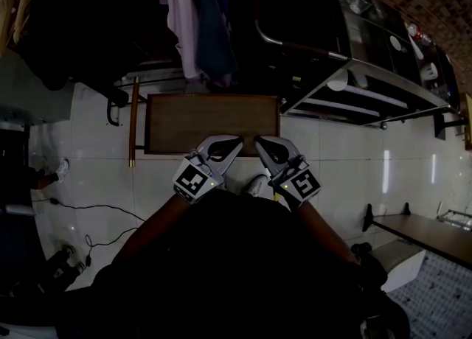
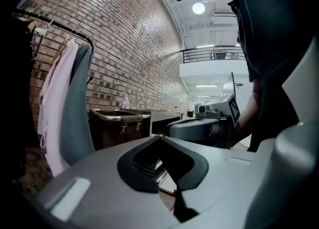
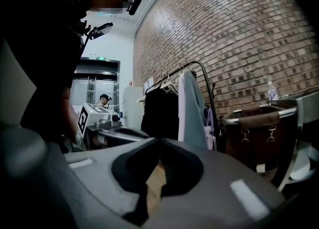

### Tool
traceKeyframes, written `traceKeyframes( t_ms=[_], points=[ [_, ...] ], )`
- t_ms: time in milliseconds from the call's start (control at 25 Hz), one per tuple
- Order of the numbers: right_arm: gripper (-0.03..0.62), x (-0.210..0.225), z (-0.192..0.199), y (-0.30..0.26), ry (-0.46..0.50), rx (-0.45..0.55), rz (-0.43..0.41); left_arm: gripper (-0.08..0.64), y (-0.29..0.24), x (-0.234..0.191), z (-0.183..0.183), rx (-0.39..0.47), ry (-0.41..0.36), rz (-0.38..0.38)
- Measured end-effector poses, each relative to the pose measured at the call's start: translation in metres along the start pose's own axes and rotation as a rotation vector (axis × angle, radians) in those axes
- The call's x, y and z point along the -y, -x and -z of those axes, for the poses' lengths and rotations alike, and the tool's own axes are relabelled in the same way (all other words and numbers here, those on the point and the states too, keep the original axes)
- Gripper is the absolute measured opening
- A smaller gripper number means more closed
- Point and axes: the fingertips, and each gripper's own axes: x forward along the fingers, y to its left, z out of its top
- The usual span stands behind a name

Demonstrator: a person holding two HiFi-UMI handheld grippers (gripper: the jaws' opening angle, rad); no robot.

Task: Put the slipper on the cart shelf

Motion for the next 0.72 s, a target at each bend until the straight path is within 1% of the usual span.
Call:
traceKeyframes(
  t_ms=[80, 200, 480, 560, 720],
  points=[
    [0.001, -0.002, -0.001, 0.003, 0.008, 0.0, -0.016, 0.0, 0.0, 0.002, 0.001, 0.003, 0.0, -0.015],
    [0.001, -0.005, -0.003, 0.01, 0.001, -0.001, -0.035, 0.0, -0.001, 0.006, 0.005, 0.008, -0.025, -0.04],
    [0.002, -0.002, -0.001, 0.02, -0.014, 0.006, -0.052, 0.0, -0.007, 0.023, 0.003, 0.001, -0.044, -0.046],
    [0.002, -0.001, 0.0, 0.021, -0.018, 0.009, -0.057, 0.0, -0.006, 0.025, 0.001, 0.003, -0.037, -0.053],
    [0.002, -0.001, 0.0, 0.021, -0.015, 0.006, -0.063, 0.002, -0.005, 0.024, -0.001, 0.039, 0.0, -0.062]
  ],
)
